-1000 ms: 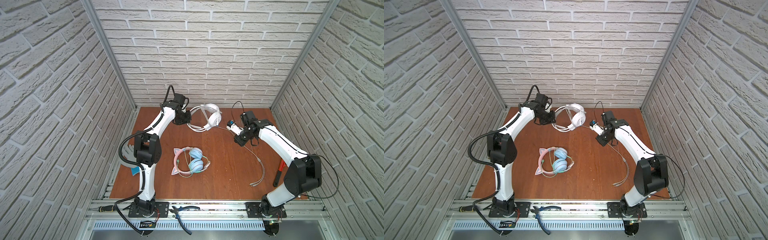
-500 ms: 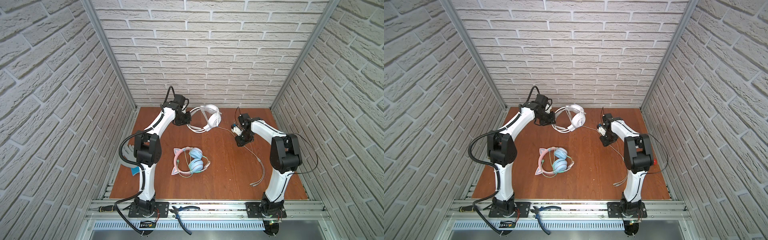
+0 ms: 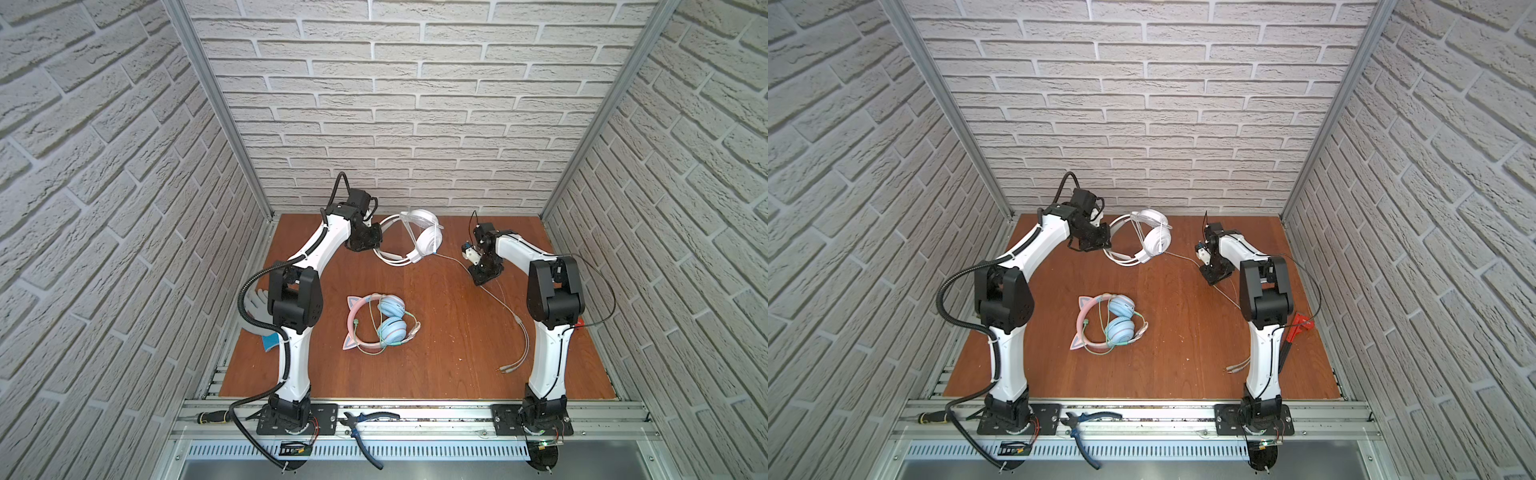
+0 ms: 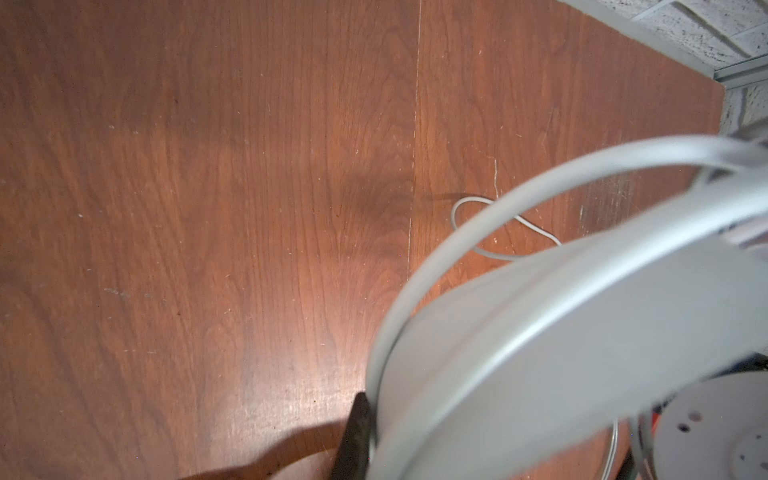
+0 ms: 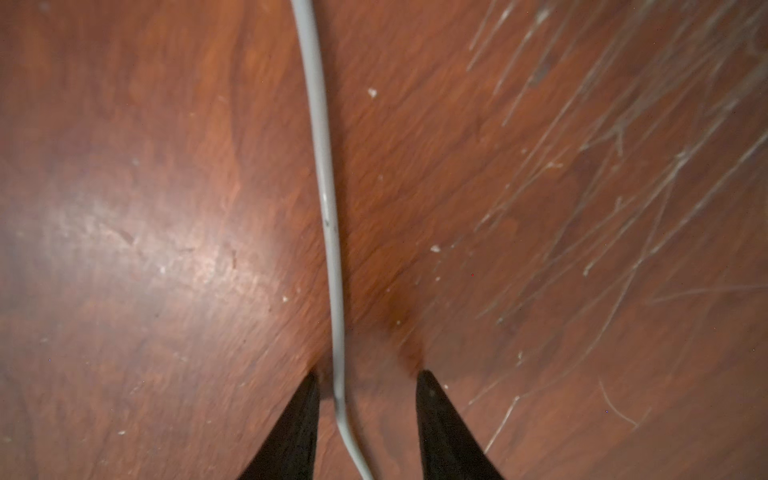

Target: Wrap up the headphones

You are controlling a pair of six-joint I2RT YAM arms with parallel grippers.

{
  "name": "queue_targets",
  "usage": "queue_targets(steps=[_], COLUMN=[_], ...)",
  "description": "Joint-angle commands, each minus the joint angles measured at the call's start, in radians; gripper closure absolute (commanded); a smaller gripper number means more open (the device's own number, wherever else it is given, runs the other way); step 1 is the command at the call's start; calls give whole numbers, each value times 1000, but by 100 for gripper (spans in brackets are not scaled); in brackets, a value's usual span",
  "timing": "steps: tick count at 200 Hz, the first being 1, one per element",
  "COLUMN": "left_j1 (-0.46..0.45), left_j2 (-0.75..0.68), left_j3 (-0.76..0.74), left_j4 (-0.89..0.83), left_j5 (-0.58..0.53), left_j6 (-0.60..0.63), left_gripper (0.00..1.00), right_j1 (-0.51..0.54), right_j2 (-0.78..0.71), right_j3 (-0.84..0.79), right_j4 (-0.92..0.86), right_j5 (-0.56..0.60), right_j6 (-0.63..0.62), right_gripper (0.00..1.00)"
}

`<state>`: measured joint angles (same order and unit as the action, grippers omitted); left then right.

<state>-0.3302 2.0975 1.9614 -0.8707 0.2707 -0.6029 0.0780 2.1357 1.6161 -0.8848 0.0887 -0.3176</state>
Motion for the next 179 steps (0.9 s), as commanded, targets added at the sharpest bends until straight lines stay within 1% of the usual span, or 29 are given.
queue_targets(steps=[1, 16, 29, 46, 55, 66, 87, 111, 135, 158, 179], left_j1=[5, 4, 5, 4, 4, 3, 2, 2, 2, 1, 0], left_j2=[-16, -15, -15, -16, -16, -15, -17, -24, -30, -28, -20], left_j3=[3, 4, 4, 1, 1, 2, 2, 2, 2, 9, 17], left_j4=[30, 32, 29, 28, 29, 27, 27, 26, 28, 36, 39], left_j5=[26, 30, 26, 22, 23, 21, 15, 4, -8, -12, -16], left_j6=[3, 2, 3, 2, 2, 2, -2, -6, -11, -22, -30], left_gripper=[100, 100, 100, 100, 100, 100, 100, 100, 100, 100, 100], right_j1=[-7, -8, -6, -2, 0, 0, 2, 8, 18, 28, 58], right_j2=[23, 42, 57, 62, 57, 39, 12, -43, -148, -251, -314], right_j3=[16, 25, 26, 3, -21, -62, -120, -177, -229, -244, -267], right_j4=[-5, -28, -50, -55, -46, -15, 34, 88, 130, 112, 80], right_j5=[4, 2, -3, 18, 36, 31, 4, -28, -114, -226, -255], right_j6=[-8, -14, -19, -23, -21, -21, -21, -29, -59, -84, -122], right_gripper=[62, 67, 73, 79, 81, 84, 94, 94, 94, 94, 94])
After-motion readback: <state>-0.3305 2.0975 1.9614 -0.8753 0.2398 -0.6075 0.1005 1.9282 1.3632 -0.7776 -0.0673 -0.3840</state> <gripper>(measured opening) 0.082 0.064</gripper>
